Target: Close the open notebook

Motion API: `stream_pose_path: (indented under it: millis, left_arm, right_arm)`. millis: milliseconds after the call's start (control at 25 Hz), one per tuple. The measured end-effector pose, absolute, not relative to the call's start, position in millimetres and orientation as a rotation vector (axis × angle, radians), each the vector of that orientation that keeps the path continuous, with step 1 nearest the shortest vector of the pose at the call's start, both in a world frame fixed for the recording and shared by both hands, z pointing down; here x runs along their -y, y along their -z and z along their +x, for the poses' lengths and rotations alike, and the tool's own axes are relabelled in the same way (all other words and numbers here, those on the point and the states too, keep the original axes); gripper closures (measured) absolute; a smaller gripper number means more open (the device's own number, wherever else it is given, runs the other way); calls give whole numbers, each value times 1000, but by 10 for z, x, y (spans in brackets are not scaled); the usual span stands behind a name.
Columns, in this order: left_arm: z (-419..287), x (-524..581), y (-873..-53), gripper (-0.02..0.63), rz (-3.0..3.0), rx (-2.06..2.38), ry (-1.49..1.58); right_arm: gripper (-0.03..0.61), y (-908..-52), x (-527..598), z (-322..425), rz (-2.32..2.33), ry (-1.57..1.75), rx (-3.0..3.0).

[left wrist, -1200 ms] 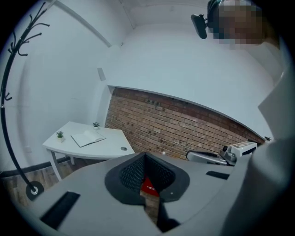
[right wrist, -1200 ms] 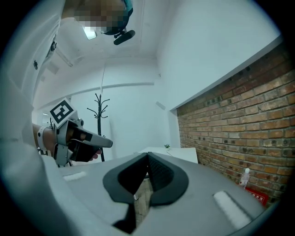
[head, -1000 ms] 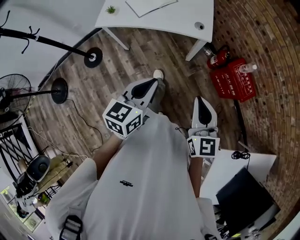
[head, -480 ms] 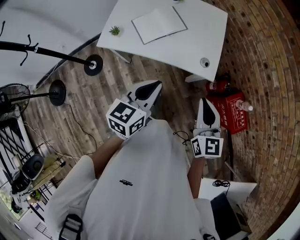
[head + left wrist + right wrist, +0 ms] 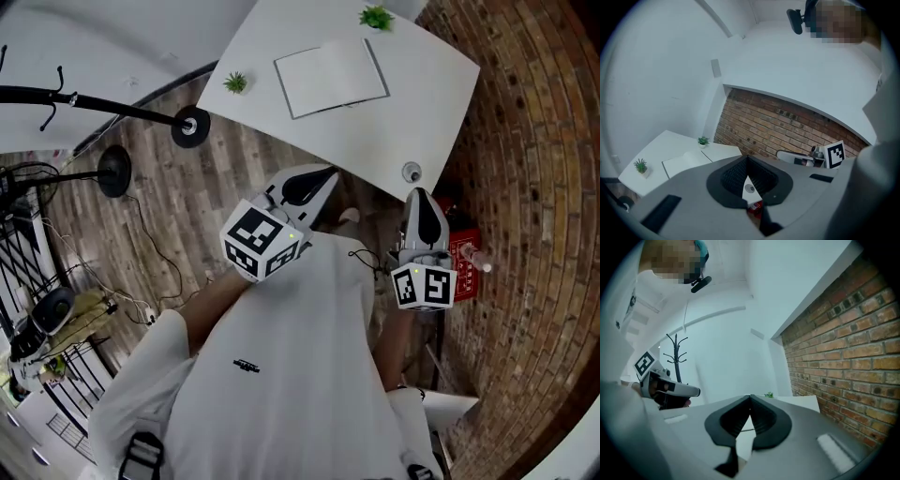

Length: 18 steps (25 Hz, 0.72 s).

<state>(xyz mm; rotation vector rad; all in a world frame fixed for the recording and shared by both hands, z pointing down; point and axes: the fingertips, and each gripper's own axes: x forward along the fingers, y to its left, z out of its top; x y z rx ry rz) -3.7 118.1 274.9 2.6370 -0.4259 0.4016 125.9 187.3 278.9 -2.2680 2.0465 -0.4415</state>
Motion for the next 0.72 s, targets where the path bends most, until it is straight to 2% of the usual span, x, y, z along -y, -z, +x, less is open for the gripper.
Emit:
stream_pose_path:
  millis: [720]
  left_arm:
    - [566, -663, -2884, 604, 2507, 741, -408]
  right_arm:
    - [566, -3075, -1092, 1853, -1979, 619, -2369]
